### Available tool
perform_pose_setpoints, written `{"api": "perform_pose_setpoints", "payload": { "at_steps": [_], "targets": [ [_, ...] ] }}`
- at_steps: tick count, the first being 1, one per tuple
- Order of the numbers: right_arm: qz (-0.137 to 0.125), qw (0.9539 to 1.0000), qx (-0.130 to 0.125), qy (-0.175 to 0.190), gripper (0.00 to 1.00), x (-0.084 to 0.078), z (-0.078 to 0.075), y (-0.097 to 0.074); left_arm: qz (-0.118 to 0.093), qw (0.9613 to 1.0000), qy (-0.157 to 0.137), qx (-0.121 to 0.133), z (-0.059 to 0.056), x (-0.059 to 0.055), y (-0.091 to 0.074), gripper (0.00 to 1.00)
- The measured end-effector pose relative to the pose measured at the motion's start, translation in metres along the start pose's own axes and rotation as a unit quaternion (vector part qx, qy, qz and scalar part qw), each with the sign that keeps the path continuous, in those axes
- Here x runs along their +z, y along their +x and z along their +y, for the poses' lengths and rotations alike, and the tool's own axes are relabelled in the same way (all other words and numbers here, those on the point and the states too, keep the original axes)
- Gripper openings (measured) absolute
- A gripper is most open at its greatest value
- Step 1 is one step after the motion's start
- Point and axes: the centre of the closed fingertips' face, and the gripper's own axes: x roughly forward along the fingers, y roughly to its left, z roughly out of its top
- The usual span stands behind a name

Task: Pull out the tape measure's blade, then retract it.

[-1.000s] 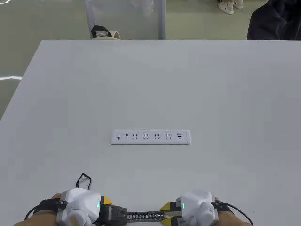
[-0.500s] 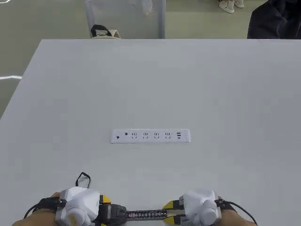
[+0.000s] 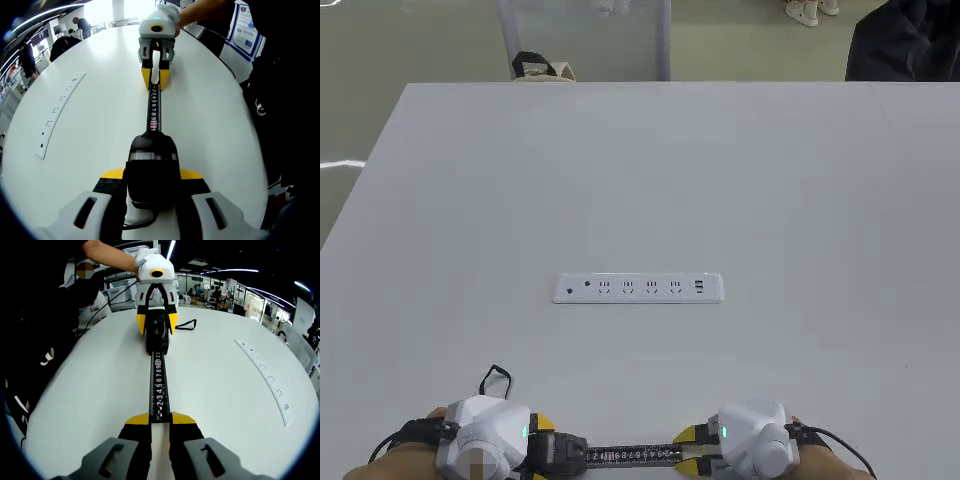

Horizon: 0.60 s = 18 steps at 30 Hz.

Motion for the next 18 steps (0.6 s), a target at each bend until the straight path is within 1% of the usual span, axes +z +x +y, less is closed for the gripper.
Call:
{"api": "perform_pose_setpoints", "payload": {
  "at_steps": [4, 18],
  "targets": [
    [0.001, 1.0000, -0.001, 0.002, 0.10, -0.002, 0.000, -0.002, 0.000, 1.0000, 0.000, 0.000, -0.001, 0.003, -0.001, 0.34],
    [0.004, 1.0000, -0.003, 0.007, 0.10, -0.010, -0.001, -0.012, 0.001, 1.0000, 0.000, 0.001, -0.002, 0.008, -0.004, 0.34]
  ]
}}
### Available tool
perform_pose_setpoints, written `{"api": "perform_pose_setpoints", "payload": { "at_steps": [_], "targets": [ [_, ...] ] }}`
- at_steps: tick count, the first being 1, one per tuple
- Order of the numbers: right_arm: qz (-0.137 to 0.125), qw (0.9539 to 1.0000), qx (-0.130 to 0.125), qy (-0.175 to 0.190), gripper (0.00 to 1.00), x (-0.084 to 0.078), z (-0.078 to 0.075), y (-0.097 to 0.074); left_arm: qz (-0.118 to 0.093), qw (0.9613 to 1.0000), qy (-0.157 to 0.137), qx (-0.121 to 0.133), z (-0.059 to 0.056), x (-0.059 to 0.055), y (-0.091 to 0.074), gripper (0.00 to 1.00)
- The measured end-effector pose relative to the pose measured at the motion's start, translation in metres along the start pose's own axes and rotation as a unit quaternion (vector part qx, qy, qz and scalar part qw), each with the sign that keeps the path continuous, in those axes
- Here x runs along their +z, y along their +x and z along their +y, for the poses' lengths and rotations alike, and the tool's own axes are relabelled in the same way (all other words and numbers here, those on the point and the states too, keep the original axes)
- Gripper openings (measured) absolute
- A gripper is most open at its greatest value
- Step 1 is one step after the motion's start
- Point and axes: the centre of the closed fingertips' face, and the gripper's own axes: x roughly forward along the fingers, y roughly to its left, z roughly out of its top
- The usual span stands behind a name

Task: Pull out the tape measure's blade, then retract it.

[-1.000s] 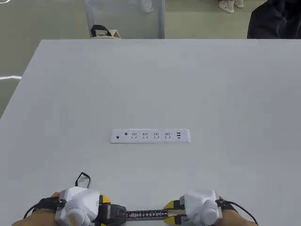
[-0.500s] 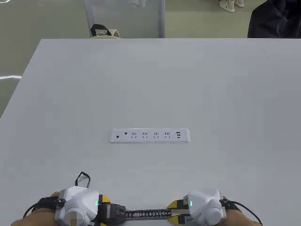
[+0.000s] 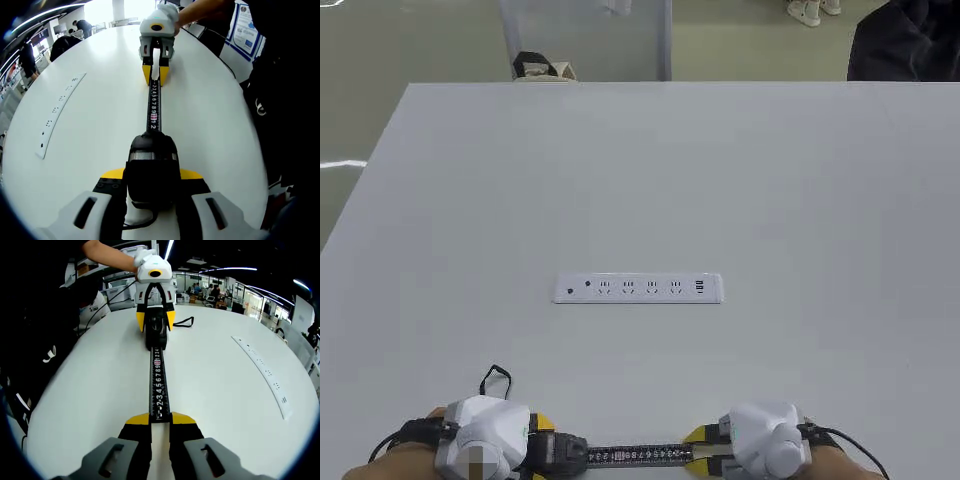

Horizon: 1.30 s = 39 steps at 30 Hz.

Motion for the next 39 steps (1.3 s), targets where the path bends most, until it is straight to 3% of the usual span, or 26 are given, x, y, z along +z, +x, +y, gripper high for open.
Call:
{"api": "perform_pose_setpoints", "payload": {
  "at_steps": [18, 26, 39],
  "targets": [
    [0.007, 1.0000, -0.001, 0.004, 0.10, -0.010, -0.002, -0.012, 0.001, 1.0000, -0.001, -0.001, 0.001, -0.003, 0.001, 0.34],
    [0.010, 0.9999, -0.004, 0.007, 0.10, -0.017, -0.002, -0.016, 0.001, 1.0000, -0.001, -0.001, 0.003, -0.010, 0.004, 0.34],
    [0.016, 0.9998, -0.006, 0.004, 0.10, -0.025, -0.004, -0.026, 0.001, 1.0000, -0.002, -0.001, 0.002, -0.008, 0.004, 0.34]
  ]
}}
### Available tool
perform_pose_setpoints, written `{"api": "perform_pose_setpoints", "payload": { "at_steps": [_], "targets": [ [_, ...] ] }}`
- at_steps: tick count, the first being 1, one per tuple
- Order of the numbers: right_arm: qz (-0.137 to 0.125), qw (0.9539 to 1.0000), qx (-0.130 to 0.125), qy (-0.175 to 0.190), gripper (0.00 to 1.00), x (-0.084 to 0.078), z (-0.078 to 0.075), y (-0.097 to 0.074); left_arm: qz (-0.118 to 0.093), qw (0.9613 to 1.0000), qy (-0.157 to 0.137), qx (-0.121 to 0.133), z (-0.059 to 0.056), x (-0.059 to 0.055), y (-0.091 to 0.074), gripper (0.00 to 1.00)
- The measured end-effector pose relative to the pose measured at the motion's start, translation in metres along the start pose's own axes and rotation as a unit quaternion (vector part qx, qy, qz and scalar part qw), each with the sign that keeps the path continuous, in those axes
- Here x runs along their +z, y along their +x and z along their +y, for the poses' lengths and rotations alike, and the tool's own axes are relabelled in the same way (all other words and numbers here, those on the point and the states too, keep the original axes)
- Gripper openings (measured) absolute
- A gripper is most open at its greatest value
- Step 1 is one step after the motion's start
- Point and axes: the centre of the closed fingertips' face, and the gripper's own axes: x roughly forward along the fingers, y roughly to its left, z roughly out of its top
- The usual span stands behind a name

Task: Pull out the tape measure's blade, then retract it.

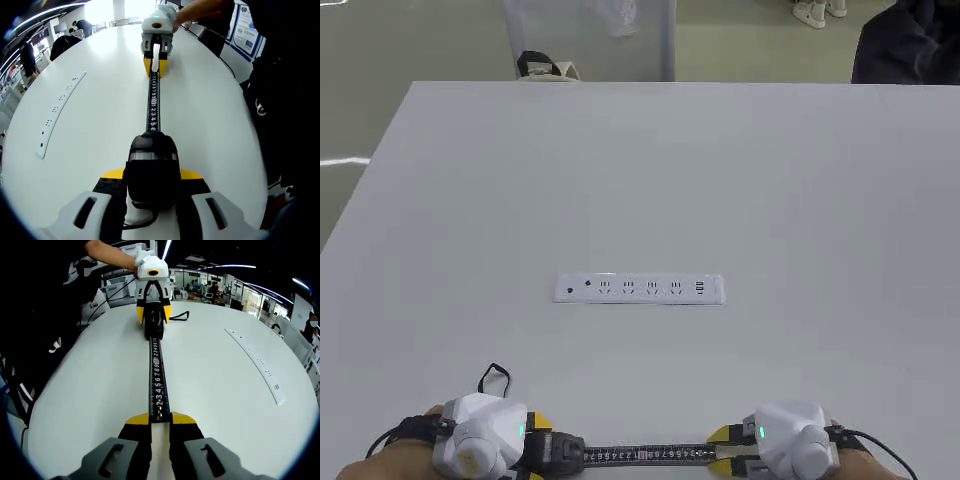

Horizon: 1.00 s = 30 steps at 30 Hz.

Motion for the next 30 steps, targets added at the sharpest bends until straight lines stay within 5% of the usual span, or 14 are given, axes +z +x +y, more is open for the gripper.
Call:
{"api": "perform_pose_setpoints", "payload": {
  "at_steps": [30],
  "targets": [
    [0.007, 1.0000, -0.004, 0.006, 0.10, -0.016, -0.004, -0.019, 0.001, 1.0000, 0.000, -0.001, -0.001, 0.007, -0.002, 0.34]
  ]
}}
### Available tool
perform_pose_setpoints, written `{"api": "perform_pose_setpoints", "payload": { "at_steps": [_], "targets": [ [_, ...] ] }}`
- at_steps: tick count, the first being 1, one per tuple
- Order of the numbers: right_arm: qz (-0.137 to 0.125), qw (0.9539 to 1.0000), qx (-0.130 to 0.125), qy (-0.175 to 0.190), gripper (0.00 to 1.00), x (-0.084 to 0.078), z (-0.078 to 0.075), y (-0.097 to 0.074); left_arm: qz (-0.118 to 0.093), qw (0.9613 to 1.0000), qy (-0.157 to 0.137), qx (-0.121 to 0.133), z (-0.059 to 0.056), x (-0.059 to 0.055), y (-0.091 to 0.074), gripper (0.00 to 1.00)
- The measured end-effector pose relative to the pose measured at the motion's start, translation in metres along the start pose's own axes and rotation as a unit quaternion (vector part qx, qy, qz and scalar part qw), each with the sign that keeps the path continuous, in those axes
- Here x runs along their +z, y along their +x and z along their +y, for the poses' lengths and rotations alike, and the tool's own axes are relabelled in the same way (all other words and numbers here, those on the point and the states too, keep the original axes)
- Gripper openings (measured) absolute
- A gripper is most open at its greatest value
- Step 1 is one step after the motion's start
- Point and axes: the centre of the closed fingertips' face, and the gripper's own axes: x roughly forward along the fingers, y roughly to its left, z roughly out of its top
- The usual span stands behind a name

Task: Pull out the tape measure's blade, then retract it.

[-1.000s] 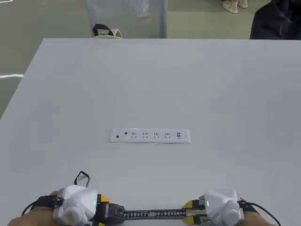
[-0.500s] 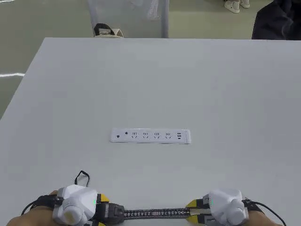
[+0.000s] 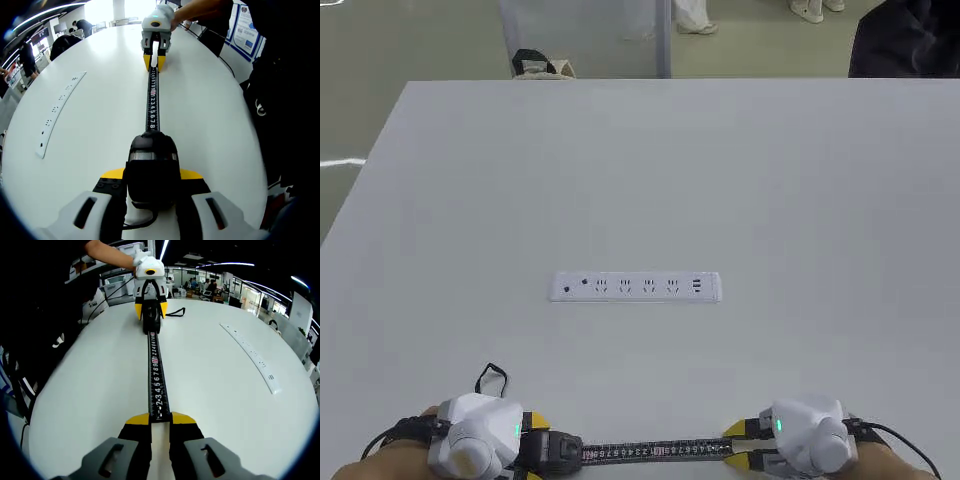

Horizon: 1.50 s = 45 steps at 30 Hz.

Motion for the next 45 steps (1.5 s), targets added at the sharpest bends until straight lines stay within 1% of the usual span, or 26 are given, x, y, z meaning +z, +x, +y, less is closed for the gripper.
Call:
{"api": "perform_pose_setpoints", "payload": {
  "at_steps": [9, 14, 24, 29, 35, 41, 45],
  "targets": [
    [0.002, 1.0000, -0.001, 0.002, 0.10, -0.005, 0.001, -0.006, 0.001, 1.0000, 0.000, 0.000, 0.001, -0.004, 0.002, 0.34],
    [0.004, 1.0000, -0.002, 0.002, 0.10, -0.007, 0.001, -0.007, 0.000, 1.0000, 0.000, -0.001, 0.001, -0.003, 0.001, 0.34],
    [0.004, 1.0000, -0.005, 0.004, 0.10, -0.011, 0.001, -0.013, 0.001, 1.0000, 0.001, -0.001, 0.002, -0.005, 0.002, 0.34],
    [0.004, 1.0000, -0.006, 0.004, 0.10, -0.013, 0.001, -0.016, 0.002, 1.0000, 0.001, -0.001, 0.001, -0.004, 0.001, 0.34],
    [0.005, 0.9999, -0.006, 0.007, 0.10, -0.019, 0.000, -0.019, 0.002, 1.0000, 0.002, -0.001, 0.002, -0.006, 0.002, 0.34],
    [0.004, 0.9999, -0.007, 0.009, 0.10, -0.022, 0.001, -0.022, 0.003, 1.0000, 0.002, -0.002, 0.001, -0.005, 0.002, 0.34],
    [0.004, 0.9999, -0.008, 0.010, 0.10, -0.023, 0.001, -0.024, 0.004, 1.0000, 0.002, -0.002, 0.001, -0.006, 0.003, 0.34]
  ]
}}
